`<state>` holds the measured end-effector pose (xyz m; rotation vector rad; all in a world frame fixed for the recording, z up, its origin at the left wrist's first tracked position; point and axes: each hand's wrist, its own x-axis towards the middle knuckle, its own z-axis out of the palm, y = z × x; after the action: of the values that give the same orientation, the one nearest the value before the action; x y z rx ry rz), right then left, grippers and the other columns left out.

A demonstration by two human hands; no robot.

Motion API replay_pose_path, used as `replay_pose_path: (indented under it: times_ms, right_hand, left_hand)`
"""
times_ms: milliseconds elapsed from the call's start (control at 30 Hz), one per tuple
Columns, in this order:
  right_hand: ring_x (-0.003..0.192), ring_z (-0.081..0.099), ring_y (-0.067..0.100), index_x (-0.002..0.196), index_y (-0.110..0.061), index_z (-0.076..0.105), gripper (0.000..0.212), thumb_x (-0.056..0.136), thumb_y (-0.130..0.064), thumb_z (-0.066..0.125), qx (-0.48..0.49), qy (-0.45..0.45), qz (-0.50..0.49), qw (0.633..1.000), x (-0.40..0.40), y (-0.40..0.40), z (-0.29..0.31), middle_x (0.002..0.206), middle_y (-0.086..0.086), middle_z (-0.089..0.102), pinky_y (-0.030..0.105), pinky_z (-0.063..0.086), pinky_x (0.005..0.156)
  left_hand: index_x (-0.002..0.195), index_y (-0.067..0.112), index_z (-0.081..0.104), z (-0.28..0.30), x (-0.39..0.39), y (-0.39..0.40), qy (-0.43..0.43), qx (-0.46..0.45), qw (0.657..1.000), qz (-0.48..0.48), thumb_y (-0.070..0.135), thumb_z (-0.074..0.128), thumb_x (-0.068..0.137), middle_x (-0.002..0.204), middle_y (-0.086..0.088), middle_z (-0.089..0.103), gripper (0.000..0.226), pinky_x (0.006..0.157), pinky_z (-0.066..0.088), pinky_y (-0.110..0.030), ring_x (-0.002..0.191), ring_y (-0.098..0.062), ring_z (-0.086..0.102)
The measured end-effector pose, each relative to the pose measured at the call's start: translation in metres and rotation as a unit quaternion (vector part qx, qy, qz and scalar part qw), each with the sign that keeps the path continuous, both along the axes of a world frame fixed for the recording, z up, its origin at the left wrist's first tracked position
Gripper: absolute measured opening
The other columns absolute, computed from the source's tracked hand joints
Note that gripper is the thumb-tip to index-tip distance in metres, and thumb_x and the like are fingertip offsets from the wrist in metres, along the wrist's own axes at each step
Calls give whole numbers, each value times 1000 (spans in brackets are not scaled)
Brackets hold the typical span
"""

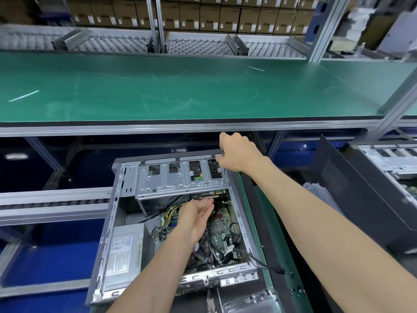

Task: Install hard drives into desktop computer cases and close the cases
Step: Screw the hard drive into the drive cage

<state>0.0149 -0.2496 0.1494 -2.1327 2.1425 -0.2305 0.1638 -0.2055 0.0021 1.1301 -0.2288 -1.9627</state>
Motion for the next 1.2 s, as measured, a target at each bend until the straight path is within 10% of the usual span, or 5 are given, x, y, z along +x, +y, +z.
replay_pose_path:
  times_ms: [333,800,1200]
  right_hand:
    - [86,44,30,114,-10,47,25,96,-22,60,-12,-16,-3,1000,0,-3,-7,96,8,44,38,38,68]
    - [78,48,28,100,-16,39,24,92,-17,61,-19,-30,20,999,6,-2,-11,90,7,49,35,35,57]
    - [73,53,25,115,-22,37,26,97,-23,55,-112,-153,-43,981,-15,27,-13,82,1,54,37,40,59]
  left_hand:
    - [157,-1,14,3,6,-3,-19,-3,1000,-1,-19,45,94,117,-27,62,72,99,51,-40,113,-33,64]
    - [160,5,5,5,8,-4,-25,-12,1000,-7,-17,45,95,112,-25,66,79,93,53,-39,111,-32,67]
    - [109,-8,65,9,8,7,-72,-50,990,-107,-7,54,95,108,-22,74,17,82,61,-35,98,-30,74]
